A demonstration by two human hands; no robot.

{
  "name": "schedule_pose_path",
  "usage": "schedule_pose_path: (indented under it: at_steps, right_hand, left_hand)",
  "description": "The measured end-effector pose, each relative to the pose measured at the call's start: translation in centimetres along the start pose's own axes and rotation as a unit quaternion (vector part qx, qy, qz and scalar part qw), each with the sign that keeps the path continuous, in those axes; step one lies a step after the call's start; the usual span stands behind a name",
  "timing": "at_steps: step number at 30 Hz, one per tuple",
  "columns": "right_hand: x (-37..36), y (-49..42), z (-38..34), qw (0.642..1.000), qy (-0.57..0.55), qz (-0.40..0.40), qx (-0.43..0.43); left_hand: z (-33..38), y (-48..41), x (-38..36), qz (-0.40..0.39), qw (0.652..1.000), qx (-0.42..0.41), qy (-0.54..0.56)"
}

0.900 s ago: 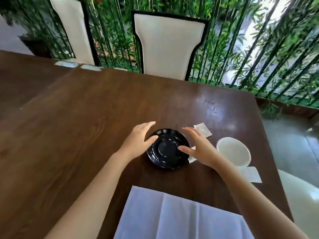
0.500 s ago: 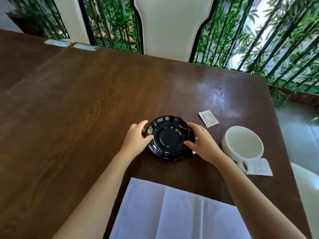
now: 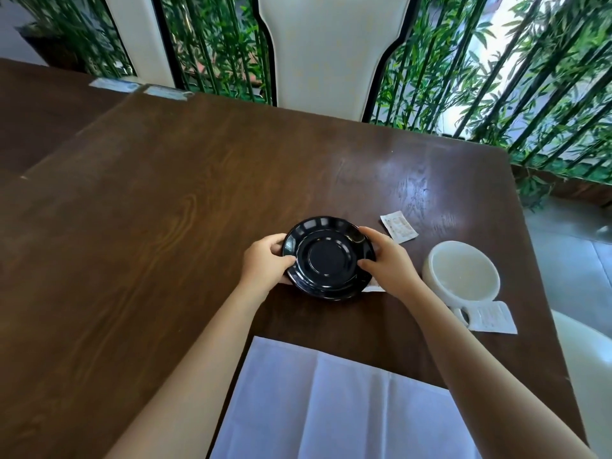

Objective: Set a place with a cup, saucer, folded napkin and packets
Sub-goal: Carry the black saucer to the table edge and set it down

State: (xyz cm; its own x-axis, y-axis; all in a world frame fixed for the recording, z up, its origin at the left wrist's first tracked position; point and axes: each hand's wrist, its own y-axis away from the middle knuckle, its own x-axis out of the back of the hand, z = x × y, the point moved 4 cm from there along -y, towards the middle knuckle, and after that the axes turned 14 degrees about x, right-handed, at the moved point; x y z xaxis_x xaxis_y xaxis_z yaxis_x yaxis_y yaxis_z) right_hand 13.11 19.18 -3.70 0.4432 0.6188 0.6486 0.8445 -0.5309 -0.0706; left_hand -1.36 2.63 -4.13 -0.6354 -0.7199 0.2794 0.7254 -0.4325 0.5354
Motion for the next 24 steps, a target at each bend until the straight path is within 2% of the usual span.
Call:
schedule_pose_path:
  at_steps: [9,24]
  right_hand:
    - [4.0,0.2,-5.6,0.991,-0.130,0.033,-0.007]
    - [13.6,4.7,-21.1,0.981,-0.151,0.058,0.110]
  left_hand:
    - [4.6,5.0,2.8,-0.001,0.998,-0.040,0.054]
    - [13.1,20.5,9.2,0.001,0.984,-0.124,0.128]
